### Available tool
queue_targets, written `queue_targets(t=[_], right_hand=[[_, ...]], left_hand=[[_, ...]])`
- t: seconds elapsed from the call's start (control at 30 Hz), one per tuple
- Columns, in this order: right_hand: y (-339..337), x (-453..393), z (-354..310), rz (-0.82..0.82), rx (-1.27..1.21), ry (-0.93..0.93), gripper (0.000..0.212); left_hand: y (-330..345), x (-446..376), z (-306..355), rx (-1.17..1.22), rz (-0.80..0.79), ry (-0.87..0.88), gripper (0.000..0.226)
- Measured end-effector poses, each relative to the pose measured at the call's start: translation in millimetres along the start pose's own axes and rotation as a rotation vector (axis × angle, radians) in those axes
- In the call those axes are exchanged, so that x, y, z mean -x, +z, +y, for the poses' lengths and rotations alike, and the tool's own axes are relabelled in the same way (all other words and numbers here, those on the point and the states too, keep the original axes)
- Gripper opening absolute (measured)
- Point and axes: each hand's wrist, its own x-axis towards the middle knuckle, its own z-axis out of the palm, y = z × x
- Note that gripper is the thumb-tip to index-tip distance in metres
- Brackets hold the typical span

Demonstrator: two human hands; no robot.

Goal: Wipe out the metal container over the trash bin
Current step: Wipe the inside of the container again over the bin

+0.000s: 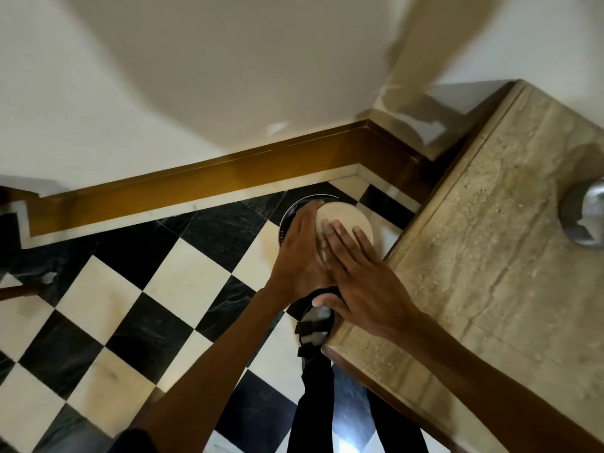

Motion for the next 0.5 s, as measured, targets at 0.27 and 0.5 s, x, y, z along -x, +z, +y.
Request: queue_targets(t=[0.27, 0.5], right_hand=[[0.4, 1.3, 2.4, 0.045, -0.018, 0.005, 0.097], [-3.1, 10.5, 1.0, 0.097, -0.036, 0.051, 0.096]], left_hand=[[3.5, 3.3, 0.4, -0.045, -0.017, 0.03, 0.104], [-0.5, 0.5, 0.2, -0.054, -0.007, 0.045, 0.113]])
